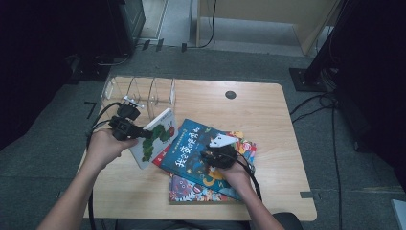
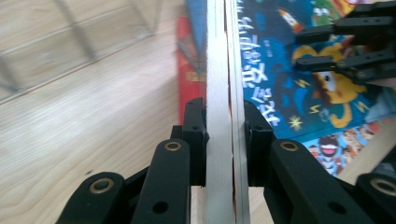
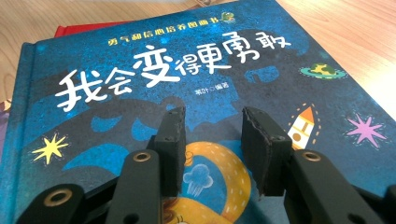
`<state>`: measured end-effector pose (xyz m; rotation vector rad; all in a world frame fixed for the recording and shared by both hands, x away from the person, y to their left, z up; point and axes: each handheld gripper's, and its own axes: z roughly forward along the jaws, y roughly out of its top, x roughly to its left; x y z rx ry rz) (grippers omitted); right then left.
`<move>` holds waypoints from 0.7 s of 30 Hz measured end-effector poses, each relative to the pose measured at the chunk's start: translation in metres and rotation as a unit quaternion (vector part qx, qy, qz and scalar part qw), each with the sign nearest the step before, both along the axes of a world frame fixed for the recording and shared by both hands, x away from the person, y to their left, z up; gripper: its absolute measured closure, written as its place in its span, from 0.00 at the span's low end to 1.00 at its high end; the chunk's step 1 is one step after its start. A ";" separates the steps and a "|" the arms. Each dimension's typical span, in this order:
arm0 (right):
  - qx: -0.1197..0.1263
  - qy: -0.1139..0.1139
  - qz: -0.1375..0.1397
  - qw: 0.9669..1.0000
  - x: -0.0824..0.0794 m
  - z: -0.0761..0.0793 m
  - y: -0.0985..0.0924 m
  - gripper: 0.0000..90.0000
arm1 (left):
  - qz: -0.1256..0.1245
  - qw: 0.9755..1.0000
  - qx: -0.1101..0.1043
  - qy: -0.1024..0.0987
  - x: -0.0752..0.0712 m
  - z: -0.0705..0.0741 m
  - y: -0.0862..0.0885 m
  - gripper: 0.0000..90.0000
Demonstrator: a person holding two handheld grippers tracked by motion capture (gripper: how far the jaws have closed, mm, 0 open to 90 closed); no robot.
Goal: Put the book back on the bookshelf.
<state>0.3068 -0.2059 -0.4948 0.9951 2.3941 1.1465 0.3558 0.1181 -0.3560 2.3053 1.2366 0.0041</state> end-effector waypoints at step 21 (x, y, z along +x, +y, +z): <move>0.000 -0.001 0.001 1.000 0.000 -0.001 0.000 0.66 | 0.103 0.994 0.009 -0.028 0.025 -0.007 0.000 0.85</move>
